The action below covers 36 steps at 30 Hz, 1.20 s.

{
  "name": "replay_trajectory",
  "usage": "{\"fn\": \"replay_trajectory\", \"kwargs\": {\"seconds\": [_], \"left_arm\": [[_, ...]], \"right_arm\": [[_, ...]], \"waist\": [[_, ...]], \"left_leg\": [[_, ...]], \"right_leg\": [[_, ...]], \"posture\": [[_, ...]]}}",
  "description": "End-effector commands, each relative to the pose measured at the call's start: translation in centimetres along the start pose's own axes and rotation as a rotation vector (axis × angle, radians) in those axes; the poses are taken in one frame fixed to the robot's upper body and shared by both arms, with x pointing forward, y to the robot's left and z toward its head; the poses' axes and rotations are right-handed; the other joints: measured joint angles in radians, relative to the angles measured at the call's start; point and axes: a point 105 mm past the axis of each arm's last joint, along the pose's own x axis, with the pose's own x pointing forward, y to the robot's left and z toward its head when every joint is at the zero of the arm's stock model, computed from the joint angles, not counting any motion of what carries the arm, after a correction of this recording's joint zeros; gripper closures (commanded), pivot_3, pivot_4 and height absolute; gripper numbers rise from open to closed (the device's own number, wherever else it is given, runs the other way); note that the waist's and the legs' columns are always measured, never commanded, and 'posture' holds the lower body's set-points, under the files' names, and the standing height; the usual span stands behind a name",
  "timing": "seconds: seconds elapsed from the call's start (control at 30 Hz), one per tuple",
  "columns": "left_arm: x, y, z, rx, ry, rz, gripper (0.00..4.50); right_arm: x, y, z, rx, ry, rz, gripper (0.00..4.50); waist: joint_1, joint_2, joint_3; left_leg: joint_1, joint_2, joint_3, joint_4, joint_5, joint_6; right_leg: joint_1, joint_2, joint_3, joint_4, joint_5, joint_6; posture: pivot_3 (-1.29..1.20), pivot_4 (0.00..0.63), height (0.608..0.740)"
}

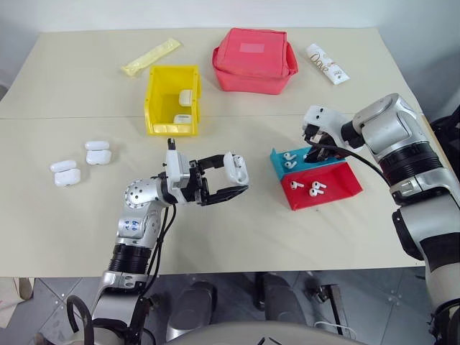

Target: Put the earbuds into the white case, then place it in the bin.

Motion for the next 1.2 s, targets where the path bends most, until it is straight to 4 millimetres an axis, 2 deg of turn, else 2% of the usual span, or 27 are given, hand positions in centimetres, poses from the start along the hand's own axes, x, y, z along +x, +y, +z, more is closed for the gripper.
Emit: {"fn": "replay_trajectory", "kwargs": {"seconds": [0.03,0.07,0.13,0.27,0.4,0.53,0.67,0.77,0.83,1.2], "left_arm": [[0.9,-0.6,0.8,0.001,-0.045,-0.055,1.72],[1.0,-0.7,0.6,-0.007,-0.048,-0.064,1.72],[1.3,-0.6,0.5,-0.020,-0.052,-0.080,1.72],[1.9,0.8,0.2,-0.028,-0.056,-0.103,1.72],[2.5,1.8,0.2,-0.031,-0.063,-0.138,1.72],[3.3,2.3,0.3,-0.030,-0.073,-0.201,1.72],[3.9,2.6,0.7,-0.035,-0.089,-0.232,1.72],[4.4,2.7,1.2,-0.042,-0.105,-0.253,1.72],[4.6,2.9,1.7,-0.045,-0.116,-0.255,1.72],[4.5,3.3,2.0,-0.029,-0.113,-0.260,1.72]], "right_arm": [[-3.9,1.1,3.8,-0.102,-0.331,0.006,4.01],[-5.0,1.8,4.4,-0.143,-0.422,0.013,4.01],[-6.6,3.3,4.2,-0.157,-0.504,0.025,4.01],[-9.5,7.0,5.0,-0.149,-0.765,0.031,4.01],[-11.1,10.4,6.1,-0.082,-0.973,0.073,4.01],[-11.9,13.6,6.9,0.060,-1.158,0.164,4.01],[-11.5,15.6,6.8,0.151,-1.217,0.228,4.01],[-10.3,16.3,6.5,0.250,-1.222,0.266,4.01],[-9.6,16.3,6.2,0.285,-1.205,0.263,4.01],[-8.5,17.1,5.9,0.386,-1.170,0.329,4.01]], "waist": [[0.003,0.000,0.000],[0.004,0.000,0.000],[0.005,0.000,0.000],[0.009,0.000,0.000],[0.004,-0.001,0.000],[0.003,-0.001,0.000],[0.006,-0.001,-0.001],[0.004,-0.001,-0.001],[0.004,-0.001,-0.001],[0.003,-0.001,-0.001]], "left_leg": [[0.000,0.000,0.000,0.000,0.000,0.000],[-0.001,0.000,-0.001,0.000,0.000,0.000],[-0.001,0.000,-0.002,0.000,0.000,0.000],[-0.001,0.000,-0.002,0.002,0.000,0.000],[0.000,0.001,-0.001,0.001,0.000,0.000],[0.000,0.001,-0.002,0.000,0.000,0.000],[0.000,-0.001,-0.002,0.001,0.000,0.000],[0.000,-0.001,-0.003,0.001,0.000,0.001],[0.000,-0.001,-0.002,0.001,0.000,0.001],[0.001,0.000,-0.001,0.000,0.000,0.001]], "right_leg": [[0.000,0.000,0.000,0.000,0.000,0.000],[0.000,0.000,-0.001,-0.001,0.000,0.000],[0.000,0.000,-0.003,-0.001,0.000,0.000],[0.002,-0.001,-0.003,-0.001,0.000,0.000],[0.001,0.000,-0.003,0.000,0.000,0.000],[0.001,0.000,-0.003,0.000,0.000,0.000],[0.001,-0.002,-0.003,0.002,0.000,0.000],[0.001,-0.001,-0.003,0.002,0.000,0.000],[0.001,-0.001,-0.003,0.002,0.000,0.000],[0.001,-0.001,-0.002,0.002,0.000,0.000]], "posture": [[0.00,0.150,0.740],[0.00,0.150,0.740],[0.00,0.150,0.740],[0.00,0.150,0.740],[0.00,0.150,0.740],[0.00,0.150,0.740],[0.00,0.150,0.740],[0.00,0.150,0.740],[0.00,0.150,0.740],[0.00,0.150,0.740]]}}
